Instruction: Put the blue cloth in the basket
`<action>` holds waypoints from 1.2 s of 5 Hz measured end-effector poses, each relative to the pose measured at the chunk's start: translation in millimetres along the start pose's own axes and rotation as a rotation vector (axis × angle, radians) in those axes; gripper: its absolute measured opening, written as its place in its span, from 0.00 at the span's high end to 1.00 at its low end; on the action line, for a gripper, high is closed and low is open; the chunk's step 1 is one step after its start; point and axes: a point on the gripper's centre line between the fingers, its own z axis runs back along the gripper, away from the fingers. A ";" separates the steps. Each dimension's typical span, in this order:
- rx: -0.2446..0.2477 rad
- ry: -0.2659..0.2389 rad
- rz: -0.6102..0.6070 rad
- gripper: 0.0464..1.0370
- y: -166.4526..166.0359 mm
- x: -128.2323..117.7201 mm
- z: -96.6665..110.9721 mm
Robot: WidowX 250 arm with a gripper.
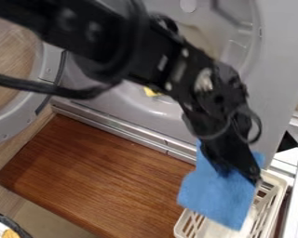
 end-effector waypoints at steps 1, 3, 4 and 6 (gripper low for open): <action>-0.008 0.043 0.012 1.00 -0.9 -13.5 -20.9; -0.022 0.101 -0.025 1.00 -7.7 -24.5 -48.0; -0.065 0.114 -0.033 0.97 -17.6 -24.6 -65.3; -0.102 0.151 -0.029 0.57 -22.9 -20.3 -76.9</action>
